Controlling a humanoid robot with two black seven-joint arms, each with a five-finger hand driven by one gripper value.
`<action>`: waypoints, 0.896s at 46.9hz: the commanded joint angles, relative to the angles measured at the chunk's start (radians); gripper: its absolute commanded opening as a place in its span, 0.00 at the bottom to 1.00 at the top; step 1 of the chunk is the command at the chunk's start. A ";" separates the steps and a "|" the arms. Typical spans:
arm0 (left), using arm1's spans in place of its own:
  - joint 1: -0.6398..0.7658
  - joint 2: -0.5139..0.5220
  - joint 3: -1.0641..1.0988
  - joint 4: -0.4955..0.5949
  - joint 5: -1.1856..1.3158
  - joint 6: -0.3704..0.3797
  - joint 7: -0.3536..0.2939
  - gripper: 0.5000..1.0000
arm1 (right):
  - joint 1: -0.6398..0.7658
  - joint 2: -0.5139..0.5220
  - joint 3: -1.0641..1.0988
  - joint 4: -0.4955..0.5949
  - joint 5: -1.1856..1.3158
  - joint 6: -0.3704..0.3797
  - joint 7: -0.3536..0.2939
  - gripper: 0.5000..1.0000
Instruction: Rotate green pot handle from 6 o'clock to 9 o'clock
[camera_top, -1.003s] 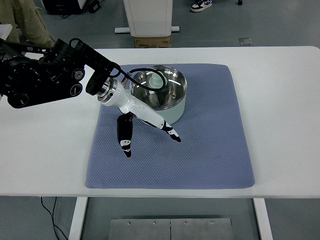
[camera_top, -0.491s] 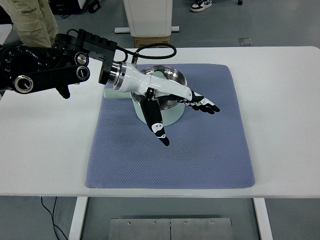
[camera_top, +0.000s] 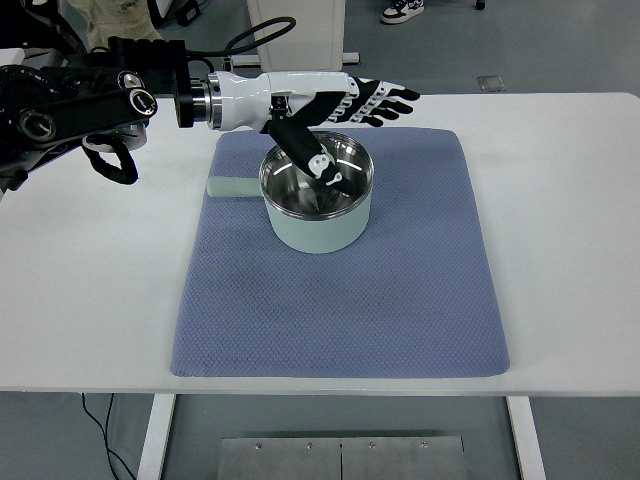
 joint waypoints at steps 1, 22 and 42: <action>0.011 0.004 0.001 0.026 -0.046 0.001 0.000 1.00 | 0.000 0.000 0.000 0.000 0.000 0.000 0.000 1.00; 0.086 0.013 0.001 0.178 -0.250 0.008 0.000 1.00 | 0.000 0.000 0.000 0.000 0.000 0.000 0.000 1.00; 0.178 0.022 0.000 0.324 -0.388 0.010 0.000 1.00 | 0.000 0.000 0.000 0.000 0.000 0.000 0.000 1.00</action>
